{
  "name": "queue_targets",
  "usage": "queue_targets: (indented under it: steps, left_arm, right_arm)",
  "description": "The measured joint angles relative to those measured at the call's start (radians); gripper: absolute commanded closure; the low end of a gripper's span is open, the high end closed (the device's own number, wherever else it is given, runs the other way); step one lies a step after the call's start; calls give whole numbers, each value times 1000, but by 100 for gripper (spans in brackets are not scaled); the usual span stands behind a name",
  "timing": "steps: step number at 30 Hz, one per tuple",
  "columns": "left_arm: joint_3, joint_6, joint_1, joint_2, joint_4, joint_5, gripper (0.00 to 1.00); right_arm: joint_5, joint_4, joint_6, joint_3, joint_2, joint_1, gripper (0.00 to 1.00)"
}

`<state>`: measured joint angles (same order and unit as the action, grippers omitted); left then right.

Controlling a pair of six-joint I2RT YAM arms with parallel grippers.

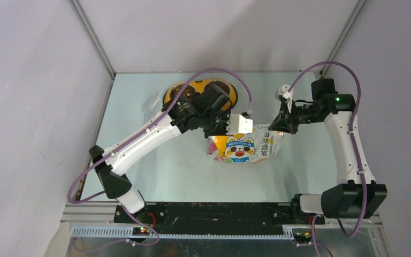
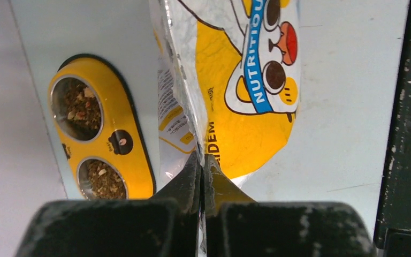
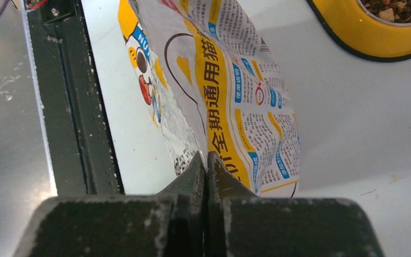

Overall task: Serve the pet food
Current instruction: Close the pet food bag at the center of the board.

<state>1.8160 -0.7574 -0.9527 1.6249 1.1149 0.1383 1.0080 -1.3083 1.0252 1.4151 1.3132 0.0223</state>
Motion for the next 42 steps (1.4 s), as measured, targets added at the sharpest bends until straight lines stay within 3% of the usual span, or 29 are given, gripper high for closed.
queue_targets:
  steps: [2,8,12,21,28,30,34,42]
  left_arm:
    - [2,9,-1,0,-9,-29,76]
    - [46,22,7,0,60,-46,51]
    - [99,25,8,11,93,-10,40]
    - [204,37,2,103,104,42,32]
    - [227,44,-20,169,100,48,45]
    - [239,47,-27,185,100,48,57]
    - [263,58,-38,203,100,41,97]
    - [273,81,-44,211,96,13,100]
  right_arm:
    - [8,-3,-24,5,7,4,100]
    - [-10,32,-114,5,5,21,100]
    - [-19,61,-148,0,-1,24,100]
    - [-18,76,-172,-13,-13,24,100]
    - [-18,77,-175,-14,-13,25,100]
    - [-18,79,-178,-14,-13,25,100]
    - [-18,81,-180,-14,-13,25,100]
    - [-18,96,-188,-17,-13,28,100]
